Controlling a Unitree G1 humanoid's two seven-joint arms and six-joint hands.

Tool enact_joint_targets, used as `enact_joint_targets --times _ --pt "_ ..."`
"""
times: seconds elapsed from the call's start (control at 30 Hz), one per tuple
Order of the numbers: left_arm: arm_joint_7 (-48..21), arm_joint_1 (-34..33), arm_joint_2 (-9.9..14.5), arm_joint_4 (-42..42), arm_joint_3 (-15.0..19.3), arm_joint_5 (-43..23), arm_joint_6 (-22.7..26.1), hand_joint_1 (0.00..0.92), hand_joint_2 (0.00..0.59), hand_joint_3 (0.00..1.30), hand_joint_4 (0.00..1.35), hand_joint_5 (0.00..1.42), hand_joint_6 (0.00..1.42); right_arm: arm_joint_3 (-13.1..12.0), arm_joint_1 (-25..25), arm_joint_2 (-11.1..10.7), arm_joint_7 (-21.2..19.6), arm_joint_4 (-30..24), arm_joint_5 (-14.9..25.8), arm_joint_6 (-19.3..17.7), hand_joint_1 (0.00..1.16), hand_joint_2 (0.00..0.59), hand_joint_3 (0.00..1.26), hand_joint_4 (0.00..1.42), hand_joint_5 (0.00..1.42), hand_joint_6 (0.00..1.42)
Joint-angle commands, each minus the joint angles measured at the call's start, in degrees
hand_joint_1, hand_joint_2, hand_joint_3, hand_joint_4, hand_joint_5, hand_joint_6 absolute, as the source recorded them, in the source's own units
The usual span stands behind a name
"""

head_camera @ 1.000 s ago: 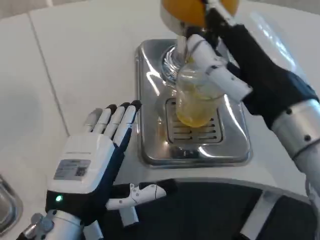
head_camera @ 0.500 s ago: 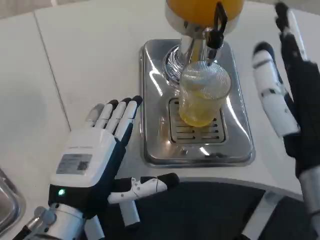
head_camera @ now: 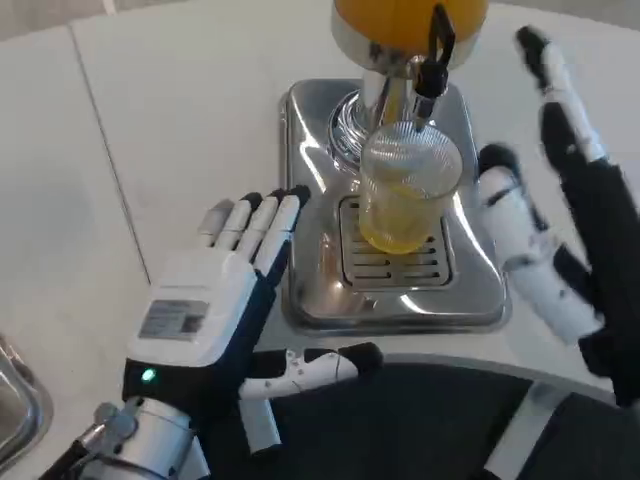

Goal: Grasp the cup under the faucet to collect the drink, then remove the cup.

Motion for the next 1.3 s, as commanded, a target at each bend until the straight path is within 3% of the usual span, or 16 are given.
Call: enact_joint_targets --times 0.03,0.2,0.33,0.47,0.7,0.83,1.07,1.3 --pt "-0.67 -1.13 -0.52 1.17 -1.50 0.47 1.16 0.000 0.038 0.00 0.00 0.01 0.02 -2.61 4.51 -4.63 1.60 -1.14 0.74 -6.67 0.17 0.536 0.00 0.00 0.00 0.00" --pt "-0.75 -1.88 -0.67 1.84 -2.38 0.05 1.67 0.000 0.035 0.00 0.00 0.00 0.01 -6.49 10.74 -8.07 1.33 -2.00 2.15 -14.43 0.18 0.532 0.00 0.00 0.00 0.00" --pt "0.17 -2.45 -1.47 2.88 -2.79 -0.43 1.96 0.000 0.032 0.00 0.00 0.00 0.01 -11.19 18.03 -10.20 0.86 -3.75 4.62 -21.79 0.18 0.532 0.00 0.00 0.00 0.00" --pt "1.07 -4.28 -2.64 5.22 -3.24 -0.03 3.08 0.000 0.027 0.00 0.00 0.00 0.01 -14.84 24.52 -10.74 0.00 -4.07 6.69 -28.90 0.18 0.526 0.00 0.00 0.00 0.00" --pt "3.87 -9.77 -4.97 11.23 -2.85 -1.61 4.78 0.000 0.025 0.00 0.00 0.00 0.01 -20.82 33.81 -9.50 -1.08 -2.43 10.44 -39.10 0.21 0.498 0.00 0.00 0.00 0.00" --pt "4.94 -12.82 -5.74 14.17 -3.13 -2.48 4.74 0.000 0.026 0.00 0.00 0.00 0.01 -22.41 36.50 -8.63 -0.65 -2.50 11.95 -41.57 0.21 0.493 0.00 0.00 0.00 0.00" --pt "6.35 -15.05 -6.83 16.84 -4.45 -3.29 4.75 0.000 0.023 0.00 0.00 0.01 0.02 -25.02 36.69 -8.54 0.79 -1.81 13.08 -42.36 0.25 0.460 0.01 0.00 0.00 0.00" --pt "7.72 -16.07 -8.24 19.36 -5.11 -5.44 3.91 0.038 0.020 0.00 0.00 0.05 0.06 -25.50 37.35 -8.45 2.28 -2.14 12.78 -43.08 0.28 0.448 0.00 0.00 0.00 0.00"
